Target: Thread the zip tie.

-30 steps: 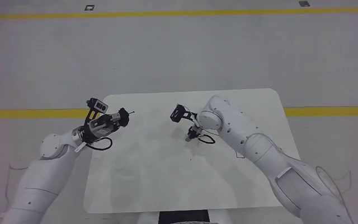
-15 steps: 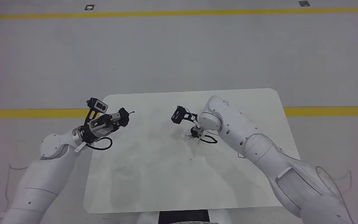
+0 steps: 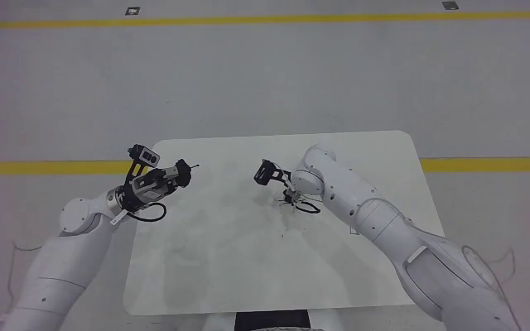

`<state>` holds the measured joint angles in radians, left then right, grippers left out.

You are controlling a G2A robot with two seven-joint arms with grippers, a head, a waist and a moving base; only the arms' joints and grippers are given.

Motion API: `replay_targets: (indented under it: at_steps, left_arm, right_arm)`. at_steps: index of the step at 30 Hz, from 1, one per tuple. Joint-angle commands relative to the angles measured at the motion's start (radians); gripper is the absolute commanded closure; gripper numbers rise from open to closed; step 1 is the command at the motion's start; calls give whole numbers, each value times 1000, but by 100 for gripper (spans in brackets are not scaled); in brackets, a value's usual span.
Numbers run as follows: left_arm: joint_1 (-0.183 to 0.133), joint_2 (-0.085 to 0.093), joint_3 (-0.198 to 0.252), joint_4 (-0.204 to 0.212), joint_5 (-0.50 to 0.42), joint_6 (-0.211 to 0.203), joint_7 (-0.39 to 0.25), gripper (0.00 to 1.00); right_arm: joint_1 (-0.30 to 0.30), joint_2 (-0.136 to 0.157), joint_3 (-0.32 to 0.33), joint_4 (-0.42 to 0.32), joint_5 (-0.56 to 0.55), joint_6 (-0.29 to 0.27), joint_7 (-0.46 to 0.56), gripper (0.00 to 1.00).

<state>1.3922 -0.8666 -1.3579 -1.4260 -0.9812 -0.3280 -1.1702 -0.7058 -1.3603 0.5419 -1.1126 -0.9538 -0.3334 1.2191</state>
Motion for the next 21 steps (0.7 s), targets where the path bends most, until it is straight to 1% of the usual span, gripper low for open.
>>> replay_targets:
  at_steps: [1,7,11,15,17,21]
  left_arm:
    - [0,0,0,0,0,0,0,100]
    - [0,0,0,0,0,0,0,100]
    - [0,0,0,0,0,0,0,100]
    - [0,0,0,0,0,0,0,100]
    - [0,0,0,0,0,0,0,100]
    - [0,0,0,0,0,0,0,100]
  right_arm:
    - [1,-5,-6,18,-1,-1,-12,73]
    - [9,-28,-30,87,-7,-3,-41,79]
    - [17,-45,-45,130,-10,-5,-55,78]
    - [26,-61,-56,166,-11,-7,-67,79]
    - [30,-68,-61,183,-10,-7,-70,76]
    - [37,-81,-70,211,-10,-7,-75,79]
